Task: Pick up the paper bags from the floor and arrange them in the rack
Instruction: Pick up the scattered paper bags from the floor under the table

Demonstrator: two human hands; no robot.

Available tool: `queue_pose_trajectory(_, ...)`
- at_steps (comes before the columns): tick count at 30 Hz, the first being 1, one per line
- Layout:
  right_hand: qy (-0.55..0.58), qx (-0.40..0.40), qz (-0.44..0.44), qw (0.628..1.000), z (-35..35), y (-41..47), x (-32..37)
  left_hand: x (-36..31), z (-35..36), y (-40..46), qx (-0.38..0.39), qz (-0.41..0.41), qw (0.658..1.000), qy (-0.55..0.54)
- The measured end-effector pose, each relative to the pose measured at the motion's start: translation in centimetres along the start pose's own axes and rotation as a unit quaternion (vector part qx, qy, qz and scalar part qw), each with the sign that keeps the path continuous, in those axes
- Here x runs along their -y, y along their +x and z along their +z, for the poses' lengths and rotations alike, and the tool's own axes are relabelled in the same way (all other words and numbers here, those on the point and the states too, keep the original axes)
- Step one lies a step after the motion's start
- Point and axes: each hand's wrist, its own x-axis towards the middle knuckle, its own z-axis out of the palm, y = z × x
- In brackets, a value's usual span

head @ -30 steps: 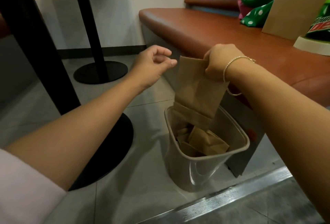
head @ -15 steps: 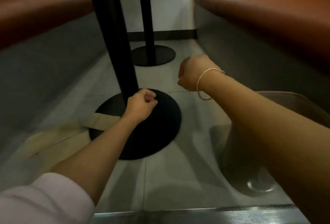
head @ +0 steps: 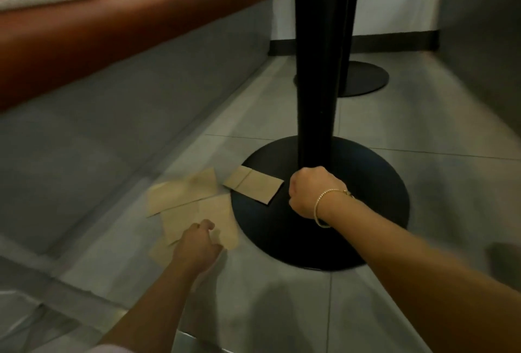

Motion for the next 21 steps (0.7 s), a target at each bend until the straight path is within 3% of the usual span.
queue_pose_trajectory(6, 0.005, 0.039, 0.009, 0.999, 3.0, 2.2, -0.1, -0.9, 2.9, 2.4, 0.068, 0.041, 0.991, 0.108)
queue_pose_trajectory(12, 0.005, 0.065, 0.015, 0.998, 3.9, 2.9, -0.4, -1.8, 4.2, 2.5, -0.043, 0.04, 0.992, 0.113)
queue_pose_trajectory(19, 0.003, 0.079, 0.006, 0.997, 3.8, 3.0, 0.1, -1.2, 2.8, 2.7, -0.058, 0.02, 0.996, 0.068)
queue_pose_trajectory(21, 0.001, 0.084, 0.002, 0.996, 3.8, 2.9, 0.1, -1.2, 2.0, 2.6, -0.097, 0.025, 0.994, 0.042)
